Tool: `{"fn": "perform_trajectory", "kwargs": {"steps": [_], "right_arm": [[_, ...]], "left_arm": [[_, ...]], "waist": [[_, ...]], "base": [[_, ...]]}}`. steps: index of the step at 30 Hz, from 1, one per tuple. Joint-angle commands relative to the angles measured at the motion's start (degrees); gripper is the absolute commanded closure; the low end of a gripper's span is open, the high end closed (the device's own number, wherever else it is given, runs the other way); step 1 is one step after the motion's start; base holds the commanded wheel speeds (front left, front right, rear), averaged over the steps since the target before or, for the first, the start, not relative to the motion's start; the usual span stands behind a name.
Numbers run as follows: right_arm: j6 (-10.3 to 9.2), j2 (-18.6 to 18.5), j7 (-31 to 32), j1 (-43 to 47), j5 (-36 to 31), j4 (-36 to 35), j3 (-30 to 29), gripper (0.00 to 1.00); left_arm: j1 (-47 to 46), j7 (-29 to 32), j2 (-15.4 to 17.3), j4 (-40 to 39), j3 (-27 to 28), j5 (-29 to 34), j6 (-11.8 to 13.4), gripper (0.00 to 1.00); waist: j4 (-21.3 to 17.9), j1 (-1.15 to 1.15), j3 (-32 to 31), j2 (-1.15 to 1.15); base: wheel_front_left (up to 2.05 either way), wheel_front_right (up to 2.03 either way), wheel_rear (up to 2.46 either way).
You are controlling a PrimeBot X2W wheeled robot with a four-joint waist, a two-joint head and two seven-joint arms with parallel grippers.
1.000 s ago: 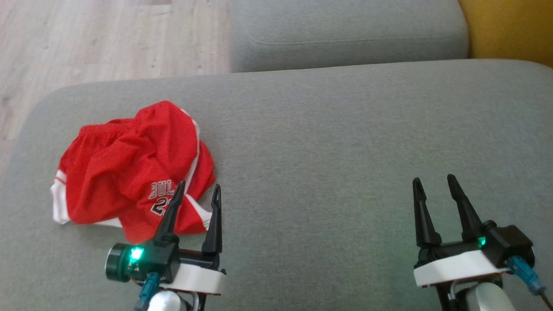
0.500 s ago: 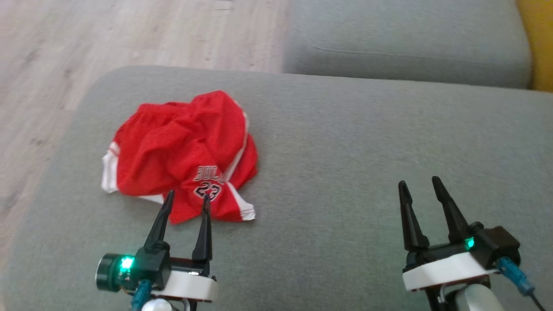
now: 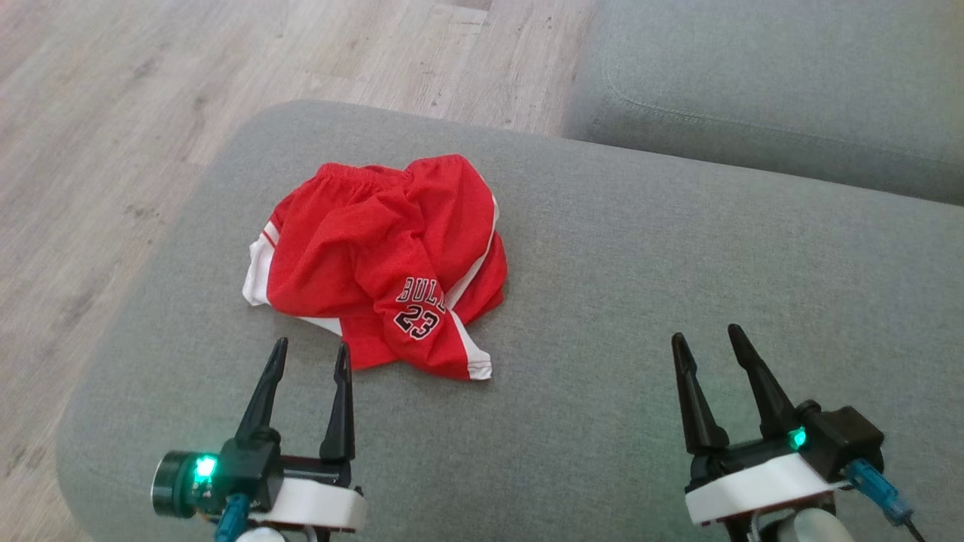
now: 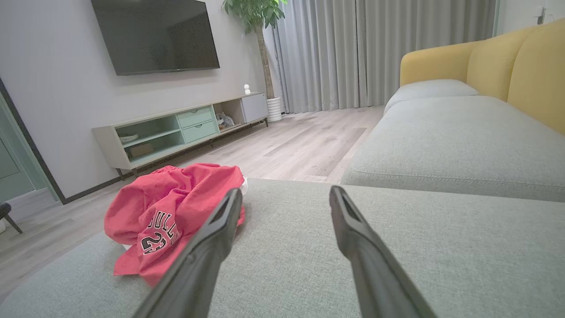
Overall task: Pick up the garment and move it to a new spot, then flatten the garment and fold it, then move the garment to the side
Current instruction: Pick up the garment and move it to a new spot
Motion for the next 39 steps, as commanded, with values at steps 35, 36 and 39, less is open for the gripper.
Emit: {"fn": "perform_trajectory", "kwargs": {"steps": [35,36,39], "right_arm": [[-0.04,-0.5,-0.6,-11.0,-2.2,-3.0,1.8,0.00],[-0.04,-0.5,-0.6,-10.9,-2.1,-2.9,1.7,0.00],[-0.04,-0.5,-0.6,-10.5,-1.4,-2.9,1.3,0.00]], "left_arm": [[-38.3,13.3,16.1,27.8,-6.7,-1.3,-11.5,1.00],[-38.6,11.9,16.3,27.6,-6.8,-1.4,-11.5,1.00],[-39.4,7.4,16.6,26.3,-6.9,-1.2,-11.1,1.00]], "waist": [[-11.6,0.00,14.5,0.00],[-11.8,0.00,14.2,0.00],[-12.3,0.00,13.1,0.00]], "base": [[0.00,0.00,0.00],[0.00,0.00,0.00],[0.00,0.00,0.00]]}}
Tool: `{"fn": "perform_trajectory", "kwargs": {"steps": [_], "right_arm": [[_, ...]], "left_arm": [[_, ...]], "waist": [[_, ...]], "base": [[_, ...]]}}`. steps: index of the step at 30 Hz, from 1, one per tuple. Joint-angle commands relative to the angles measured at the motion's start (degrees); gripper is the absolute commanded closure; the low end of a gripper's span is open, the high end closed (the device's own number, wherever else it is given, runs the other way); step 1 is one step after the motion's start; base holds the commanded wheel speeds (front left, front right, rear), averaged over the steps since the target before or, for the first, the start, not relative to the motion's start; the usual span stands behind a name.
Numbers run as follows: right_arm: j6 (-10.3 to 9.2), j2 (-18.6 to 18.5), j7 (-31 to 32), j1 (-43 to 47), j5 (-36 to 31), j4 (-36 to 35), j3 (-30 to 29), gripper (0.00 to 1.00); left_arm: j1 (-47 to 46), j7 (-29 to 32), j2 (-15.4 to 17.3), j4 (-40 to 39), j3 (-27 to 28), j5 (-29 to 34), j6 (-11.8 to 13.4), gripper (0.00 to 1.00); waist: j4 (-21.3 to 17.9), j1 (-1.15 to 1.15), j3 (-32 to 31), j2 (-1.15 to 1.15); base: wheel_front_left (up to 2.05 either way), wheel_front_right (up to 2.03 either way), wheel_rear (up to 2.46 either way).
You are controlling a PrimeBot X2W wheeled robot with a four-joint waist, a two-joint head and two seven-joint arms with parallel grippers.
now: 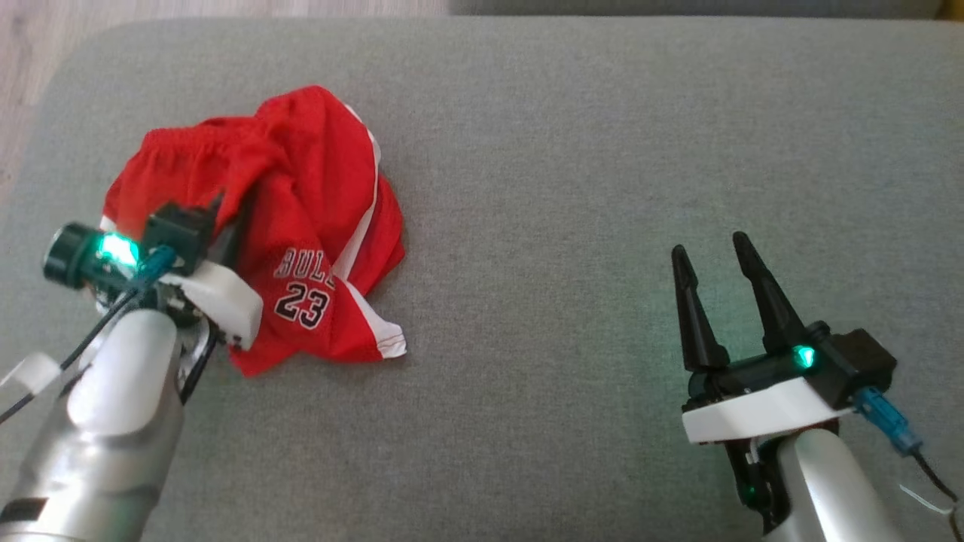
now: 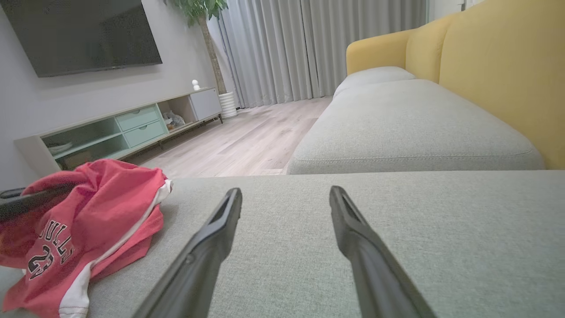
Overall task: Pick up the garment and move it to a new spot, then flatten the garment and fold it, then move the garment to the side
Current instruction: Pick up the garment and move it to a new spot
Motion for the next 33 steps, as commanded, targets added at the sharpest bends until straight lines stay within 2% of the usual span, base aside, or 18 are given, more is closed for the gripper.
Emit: {"fn": "perform_trajectory", "kwargs": {"steps": [1,5,10,16,19,26,33], "right_arm": [[-0.04,-0.3,-0.6,-0.8,0.4,-1.8,1.0,0.00],[-0.04,-0.3,-0.6,-0.1,0.9,-1.7,0.5,0.00],[-0.04,-0.3,-0.6,0.8,1.6,-1.7,0.0,0.00],[-0.04,-0.3,-0.6,1.3,2.5,-2.1,-0.4,0.00],[-0.04,-0.3,-0.6,1.2,2.8,-2.3,-0.8,0.00],[-0.04,-0.3,-0.6,0.2,3.7,-3.2,-1.5,0.00],[-0.04,-0.3,-0.6,-1.3,5.4,-5.0,-0.6,0.00]], "left_arm": [[-4.2,-2.6,2.8,-2.9,2.2,0.2,0.7,1.00],[-4.9,-6.6,2.3,-7.9,2.7,0.1,1.8,1.00],[-4.3,-7.8,1.4,-17.7,1.9,0.0,1.9,1.00],[-2.5,-4.5,-0.2,-29.6,0.1,-1.6,1.8,1.00],[-2.1,-2.6,-0.5,-32.8,-1.1,-1.9,1.5,1.00],[-1.5,2.4,-2.7,-39.7,-5.6,-3.1,1.0,1.00],[-3.8,4.6,-4.1,-37.6,-9.8,-3.6,0.5,1.00]], "waist": [[-0.5,0.00,-1.1,0.00],[-1.0,0.00,-3.2,0.00],[-1.8,0.00,-5.3,0.00],[-4.3,0.00,-6.5,0.00],[-5.6,0.00,-6.5,0.00],[-11.8,0.00,-5.4,0.00],[-20.4,0.00,-2.8,0.00]], "base": [[0.00,0.00,0.00],[0.00,0.00,0.00],[0.00,0.00,0.00],[0.00,0.00,0.00],[0.00,0.00,0.00],[0.00,0.00,0.00],[0.00,0.00,0.00]]}}
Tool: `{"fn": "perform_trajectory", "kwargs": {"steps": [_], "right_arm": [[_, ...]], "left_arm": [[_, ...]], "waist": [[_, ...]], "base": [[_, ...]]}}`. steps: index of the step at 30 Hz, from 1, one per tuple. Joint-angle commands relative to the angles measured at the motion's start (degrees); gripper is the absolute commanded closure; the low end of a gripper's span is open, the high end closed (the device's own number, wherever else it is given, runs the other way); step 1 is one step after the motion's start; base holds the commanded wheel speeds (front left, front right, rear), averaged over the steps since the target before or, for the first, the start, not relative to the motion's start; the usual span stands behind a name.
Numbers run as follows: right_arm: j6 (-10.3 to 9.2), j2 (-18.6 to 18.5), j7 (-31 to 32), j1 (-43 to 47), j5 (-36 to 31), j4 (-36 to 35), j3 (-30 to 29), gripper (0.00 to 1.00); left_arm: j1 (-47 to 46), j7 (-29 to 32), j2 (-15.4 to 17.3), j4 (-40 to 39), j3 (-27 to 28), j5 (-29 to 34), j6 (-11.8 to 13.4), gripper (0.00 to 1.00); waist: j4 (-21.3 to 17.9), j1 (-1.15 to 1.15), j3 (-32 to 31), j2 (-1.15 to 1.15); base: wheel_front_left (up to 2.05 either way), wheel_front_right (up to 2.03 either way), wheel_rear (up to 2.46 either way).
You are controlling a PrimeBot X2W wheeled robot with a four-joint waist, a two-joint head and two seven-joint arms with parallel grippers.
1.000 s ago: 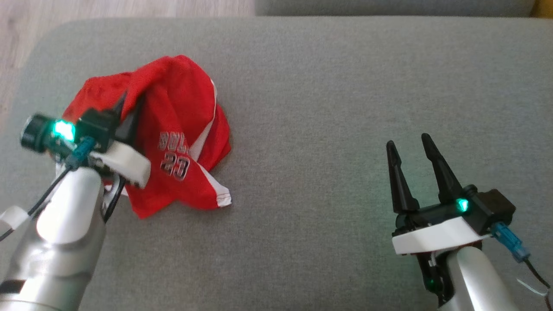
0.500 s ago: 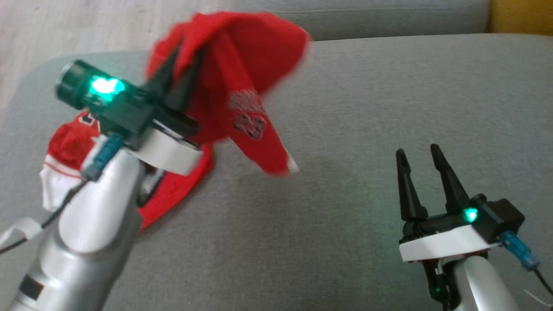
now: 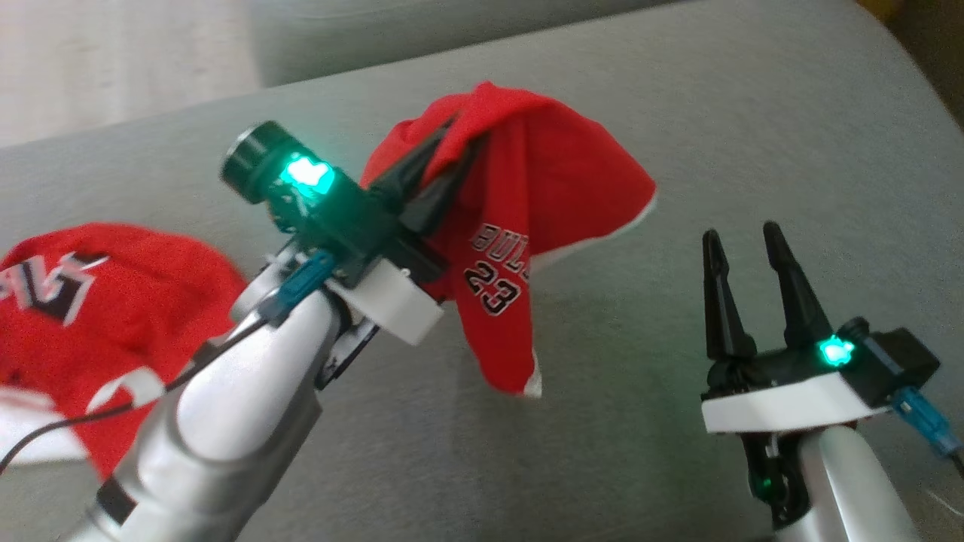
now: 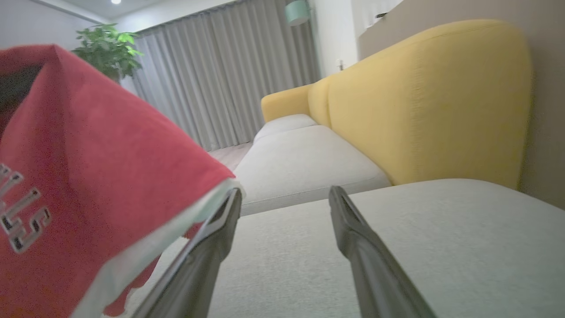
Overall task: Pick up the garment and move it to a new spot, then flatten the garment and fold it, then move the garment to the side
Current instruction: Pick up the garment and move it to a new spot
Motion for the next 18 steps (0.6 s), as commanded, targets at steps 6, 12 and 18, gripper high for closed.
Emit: {"fn": "perform_trajectory", "kwargs": {"steps": [6,12,18], "right_arm": [[-0.04,-0.3,-0.6,-3.2,1.9,-3.3,2.1,0.00],[-0.04,-0.3,-0.6,-3.0,3.2,-3.8,2.8,0.00],[-0.04,-0.3,-0.6,-2.4,3.3,-4.5,1.8,0.00]], "left_arm": [[-8.6,-0.5,1.0,4.5,-2.0,-0.5,-0.3,1.00],[-15.0,-5.7,0.2,16.1,-2.9,1.2,-0.1,0.00],[-17.8,-10.7,1.5,25.6,-1.3,2.1,1.6,0.00]], "waist": [[-8.8,0.00,4.1,0.00],[-11.9,0.00,5.1,0.00],[-10.9,0.00,5.1,0.00]], "base": [[0.00,0.00,0.00],[0.00,0.00,0.00],[0.00,0.00,0.00]]}}
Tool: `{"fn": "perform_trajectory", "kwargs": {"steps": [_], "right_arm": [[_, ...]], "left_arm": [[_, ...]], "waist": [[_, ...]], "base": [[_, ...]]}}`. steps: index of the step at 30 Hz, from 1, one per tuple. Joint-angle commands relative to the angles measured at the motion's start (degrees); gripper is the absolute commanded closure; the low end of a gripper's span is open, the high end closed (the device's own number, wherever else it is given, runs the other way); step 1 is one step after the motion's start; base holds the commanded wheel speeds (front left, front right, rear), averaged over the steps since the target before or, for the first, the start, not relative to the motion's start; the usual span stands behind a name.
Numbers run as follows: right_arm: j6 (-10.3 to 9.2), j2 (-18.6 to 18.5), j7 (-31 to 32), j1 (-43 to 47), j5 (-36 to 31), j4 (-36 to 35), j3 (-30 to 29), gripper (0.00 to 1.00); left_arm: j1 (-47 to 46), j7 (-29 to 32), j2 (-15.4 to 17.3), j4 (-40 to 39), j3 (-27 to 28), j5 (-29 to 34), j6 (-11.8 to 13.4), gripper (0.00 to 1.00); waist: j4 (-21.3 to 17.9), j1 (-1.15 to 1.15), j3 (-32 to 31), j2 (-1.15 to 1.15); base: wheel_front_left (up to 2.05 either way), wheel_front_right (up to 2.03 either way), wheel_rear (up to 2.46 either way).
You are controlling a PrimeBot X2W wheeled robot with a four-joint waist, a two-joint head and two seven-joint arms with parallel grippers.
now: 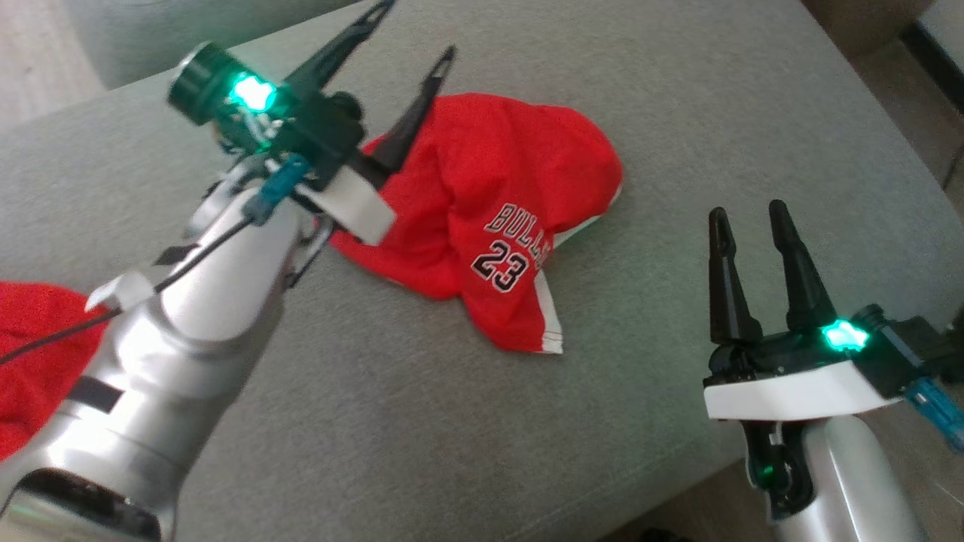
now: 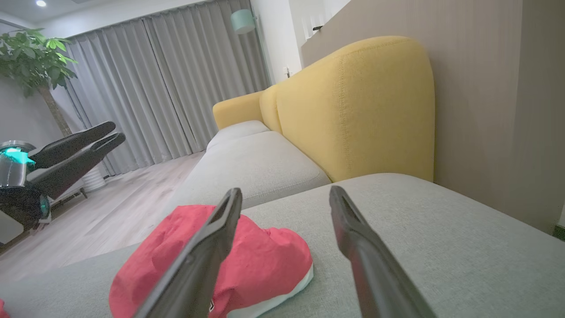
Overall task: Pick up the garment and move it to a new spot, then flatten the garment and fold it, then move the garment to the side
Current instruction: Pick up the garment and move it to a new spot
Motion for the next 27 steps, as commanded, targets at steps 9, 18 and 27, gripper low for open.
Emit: {"fn": "perform_trajectory", "kwargs": {"steps": [9,18,27], "right_arm": [[-0.04,-0.3,-0.6,0.4,-3.1,-2.0,-0.9,0.00],[-0.04,-0.3,-0.6,1.9,-7.3,-1.3,-2.5,0.00],[-0.04,-0.3,-0.6,4.2,-8.6,-0.1,-3.9,0.00]], "left_arm": [[5.4,-3.2,5.3,-2.9,6.8,-2.7,4.6,0.00],[20.9,-3.3,6.0,-15.5,11.5,-5.2,9.8,0.00],[36.9,-3.3,1.0,-24.8,15.3,-5.7,14.9,0.00]], "waist": [[10.5,-0.01,-3.1,0.00],[20.8,-0.01,-6.2,0.00],[26.3,-0.01,-8.8,0.00]], "base": [[0.00,0.00,0.00],[0.00,0.00,0.00],[0.00,0.00,0.00]]}}
